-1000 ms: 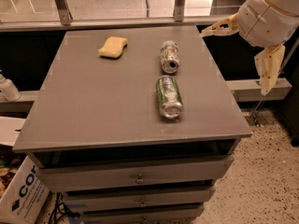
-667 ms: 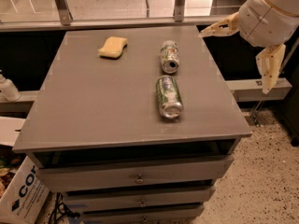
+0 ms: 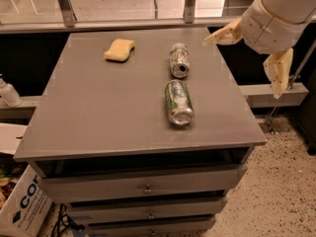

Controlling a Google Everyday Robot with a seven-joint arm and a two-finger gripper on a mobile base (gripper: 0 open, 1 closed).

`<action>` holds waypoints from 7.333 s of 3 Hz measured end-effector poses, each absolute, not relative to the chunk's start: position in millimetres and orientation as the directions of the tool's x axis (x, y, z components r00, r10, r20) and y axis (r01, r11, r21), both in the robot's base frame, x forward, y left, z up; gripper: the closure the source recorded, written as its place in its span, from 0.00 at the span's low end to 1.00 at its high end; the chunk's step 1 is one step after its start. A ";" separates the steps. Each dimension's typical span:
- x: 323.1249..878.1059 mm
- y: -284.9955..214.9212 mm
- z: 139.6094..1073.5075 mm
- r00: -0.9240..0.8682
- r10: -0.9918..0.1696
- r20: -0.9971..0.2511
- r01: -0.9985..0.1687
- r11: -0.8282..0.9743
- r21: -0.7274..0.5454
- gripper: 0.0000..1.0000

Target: Place green can upright

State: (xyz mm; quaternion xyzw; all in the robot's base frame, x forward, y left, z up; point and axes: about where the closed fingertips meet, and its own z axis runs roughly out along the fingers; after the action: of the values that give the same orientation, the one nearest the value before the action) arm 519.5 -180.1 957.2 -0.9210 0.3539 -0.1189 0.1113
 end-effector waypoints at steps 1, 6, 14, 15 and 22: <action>530.3 -172.3 938.3 0.781 -0.567 0.264 -0.528 -0.824 -0.208 0.00; 552.0 -102.4 831.8 0.953 -0.286 0.095 -0.288 -0.957 0.009 0.00; 494.4 -17.2 847.2 0.995 0.062 0.075 0.064 -0.998 -0.018 1.00; 494.4 -17.2 847.1 0.995 0.062 0.076 0.063 -0.998 -0.018 1.00; 519.1 -29.4 892.5 0.806 0.385 0.450 0.513 -0.834 -0.204 1.00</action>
Offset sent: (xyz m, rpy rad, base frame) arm 0.0461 0.0242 -0.0648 -0.3644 -0.0391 0.3259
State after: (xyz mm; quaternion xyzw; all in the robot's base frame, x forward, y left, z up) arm 519.1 -29.4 892.5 -0.9366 -0.2396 -0.1992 0.1601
